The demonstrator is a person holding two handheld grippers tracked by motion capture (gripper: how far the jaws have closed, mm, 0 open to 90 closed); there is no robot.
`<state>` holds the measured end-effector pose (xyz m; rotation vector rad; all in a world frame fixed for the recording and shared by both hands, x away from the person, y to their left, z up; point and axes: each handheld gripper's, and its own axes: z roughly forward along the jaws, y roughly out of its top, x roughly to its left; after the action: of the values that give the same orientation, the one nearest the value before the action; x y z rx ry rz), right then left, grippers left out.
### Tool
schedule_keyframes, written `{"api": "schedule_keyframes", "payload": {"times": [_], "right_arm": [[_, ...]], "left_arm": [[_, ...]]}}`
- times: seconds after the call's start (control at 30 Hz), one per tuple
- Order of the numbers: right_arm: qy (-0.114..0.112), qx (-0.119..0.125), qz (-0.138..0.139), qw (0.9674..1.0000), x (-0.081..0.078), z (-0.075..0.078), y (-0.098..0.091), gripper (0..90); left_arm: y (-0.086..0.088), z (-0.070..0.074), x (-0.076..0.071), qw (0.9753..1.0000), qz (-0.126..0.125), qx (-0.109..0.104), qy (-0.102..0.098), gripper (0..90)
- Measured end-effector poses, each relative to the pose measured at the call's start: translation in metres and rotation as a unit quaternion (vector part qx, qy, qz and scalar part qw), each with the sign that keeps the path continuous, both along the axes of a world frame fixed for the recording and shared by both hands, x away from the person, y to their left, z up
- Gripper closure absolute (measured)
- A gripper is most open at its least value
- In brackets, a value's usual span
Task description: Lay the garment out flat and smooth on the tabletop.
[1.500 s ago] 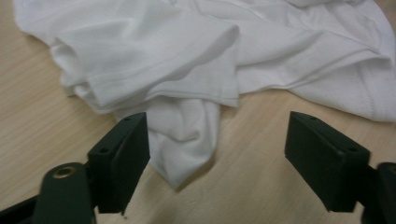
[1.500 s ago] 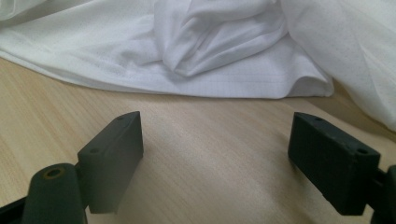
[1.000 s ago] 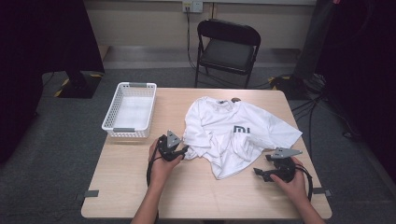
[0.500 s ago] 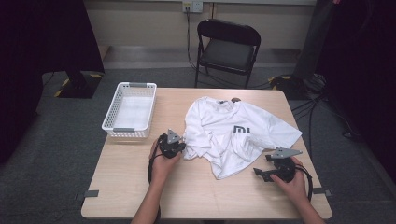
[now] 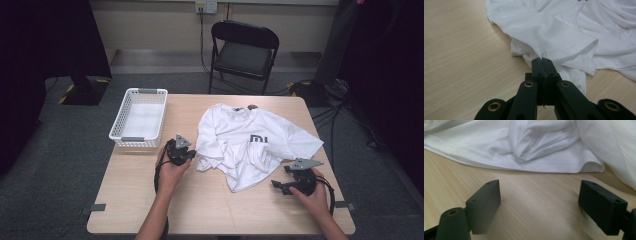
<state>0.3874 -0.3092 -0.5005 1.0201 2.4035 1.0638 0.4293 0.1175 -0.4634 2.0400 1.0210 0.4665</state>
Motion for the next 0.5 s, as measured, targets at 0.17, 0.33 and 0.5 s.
{"api": "schedule_keyframes", "payload": {"times": [0.17,0.33,0.5], "right_arm": [[0.000,0.000,0.000,1.0000,0.000,0.000,0.000,17.2],[0.000,0.000,0.001,1.0000,0.000,0.000,0.000,17.2],[0.000,0.000,0.002,1.0000,0.000,0.000,0.000,17.3]], "left_arm": [[-0.002,0.005,0.000,1.0000,-0.003,-0.004,-0.002,90.0],[0.001,0.011,0.001,1.0000,-0.006,-0.005,0.004,90.0],[0.008,0.019,0.004,1.0000,0.000,-0.004,-0.001,90.0]]}}
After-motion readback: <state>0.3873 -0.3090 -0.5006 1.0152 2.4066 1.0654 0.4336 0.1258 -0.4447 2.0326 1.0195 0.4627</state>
